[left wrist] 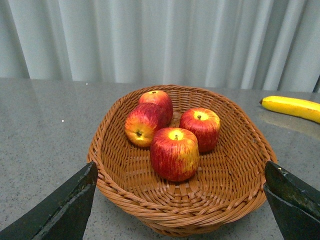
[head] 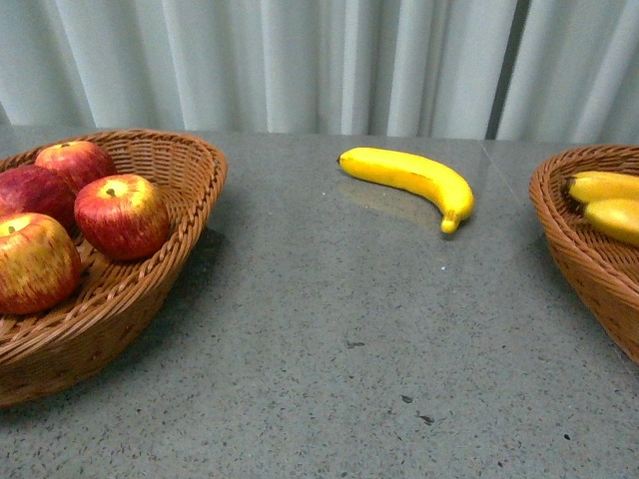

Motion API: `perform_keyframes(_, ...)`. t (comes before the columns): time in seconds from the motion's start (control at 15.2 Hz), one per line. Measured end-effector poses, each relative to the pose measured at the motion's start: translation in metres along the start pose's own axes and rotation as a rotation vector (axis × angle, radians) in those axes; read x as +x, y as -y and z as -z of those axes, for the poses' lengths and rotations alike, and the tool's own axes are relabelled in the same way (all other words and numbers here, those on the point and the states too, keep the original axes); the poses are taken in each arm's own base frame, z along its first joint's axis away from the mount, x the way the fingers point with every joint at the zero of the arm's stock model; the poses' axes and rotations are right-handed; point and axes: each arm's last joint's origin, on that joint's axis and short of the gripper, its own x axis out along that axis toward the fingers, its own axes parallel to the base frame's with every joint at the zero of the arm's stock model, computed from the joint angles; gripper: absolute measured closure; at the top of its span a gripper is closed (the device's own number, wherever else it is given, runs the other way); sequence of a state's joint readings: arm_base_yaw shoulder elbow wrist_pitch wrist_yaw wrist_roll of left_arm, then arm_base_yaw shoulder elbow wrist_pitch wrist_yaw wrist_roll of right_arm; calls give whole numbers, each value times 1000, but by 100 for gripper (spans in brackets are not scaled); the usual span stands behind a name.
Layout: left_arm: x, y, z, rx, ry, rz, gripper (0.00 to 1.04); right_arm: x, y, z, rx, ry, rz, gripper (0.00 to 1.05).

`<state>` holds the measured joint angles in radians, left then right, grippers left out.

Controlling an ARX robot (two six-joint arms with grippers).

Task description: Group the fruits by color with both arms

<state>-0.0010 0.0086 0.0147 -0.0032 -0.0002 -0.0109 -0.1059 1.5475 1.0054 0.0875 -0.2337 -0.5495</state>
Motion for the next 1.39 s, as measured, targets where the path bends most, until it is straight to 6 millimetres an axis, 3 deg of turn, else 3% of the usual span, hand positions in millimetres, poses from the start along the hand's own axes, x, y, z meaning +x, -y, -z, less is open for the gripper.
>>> perform_keyframes(0.13,0,0,0,0,0,0,7,8,-20,-33,19,97,-45,5)
perform_keyframes(0.26,0,0,0,0,0,0,7,26,-53,-63,50,175,-150,7)
perform_keyframes(0.46,0,0,0,0,0,0,7,75,-115,-95,72,196,-319,7)
perform_keyframes(0.59,0,0,0,0,0,0,7,94,-131,-104,68,185,-356,7)
perform_keyframes(0.92,0,0,0,0,0,0,7,150,-146,-112,64,96,-310,7)
perform_keyframes(1.19,0,0,0,0,0,0,7,186,-141,-110,70,6,-245,7)
perform_keyframes(1.39,0,0,0,0,0,0,7,200,-133,-105,72,-70,-261,7)
